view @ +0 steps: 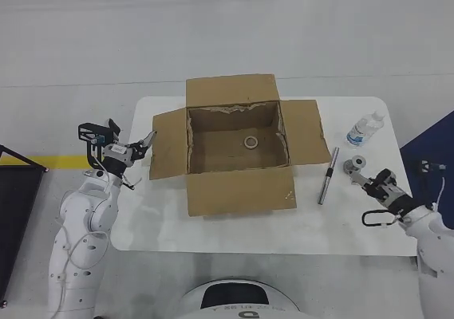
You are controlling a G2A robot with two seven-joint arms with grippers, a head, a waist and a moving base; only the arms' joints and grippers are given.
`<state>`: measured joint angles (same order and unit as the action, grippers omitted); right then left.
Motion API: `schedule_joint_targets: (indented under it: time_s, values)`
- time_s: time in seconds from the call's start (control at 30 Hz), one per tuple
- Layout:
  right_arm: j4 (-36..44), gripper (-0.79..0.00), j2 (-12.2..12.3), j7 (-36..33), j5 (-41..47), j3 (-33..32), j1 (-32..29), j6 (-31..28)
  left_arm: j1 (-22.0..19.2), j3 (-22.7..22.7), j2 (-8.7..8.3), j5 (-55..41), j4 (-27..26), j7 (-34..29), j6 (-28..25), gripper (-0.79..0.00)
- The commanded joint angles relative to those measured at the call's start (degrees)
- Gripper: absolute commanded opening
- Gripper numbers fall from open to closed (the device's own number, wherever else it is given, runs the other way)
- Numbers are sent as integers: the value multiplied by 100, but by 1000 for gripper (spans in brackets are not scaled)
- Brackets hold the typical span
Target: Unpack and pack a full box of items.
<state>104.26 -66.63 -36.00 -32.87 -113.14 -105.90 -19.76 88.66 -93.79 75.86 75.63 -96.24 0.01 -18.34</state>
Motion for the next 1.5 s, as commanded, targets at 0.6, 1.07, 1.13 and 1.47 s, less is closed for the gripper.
schedule_joint_targets:
  time_s: [0.6, 1.07, 1.13, 1.47]
  values:
    - [-1841, -15, 20, -143, -1387, 1094, 1428, 1876, 0, 0, 0, 0, 0, 0, 0, 0]
    - [-1826, -526, 7, -13, -1596, 1282, 1453, 2389, 0, 0, 0, 0, 0, 0, 0, 0]
    - [-1833, -560, 9, -60, -1635, 1303, 1464, 2436, 0, 0, 0, 0, 0, 0, 0, 0]
    - [-1749, -785, 59, -55, -1297, 949, 1171, 1928, 0, 0, 0, 0, 0, 0, 0, 0]
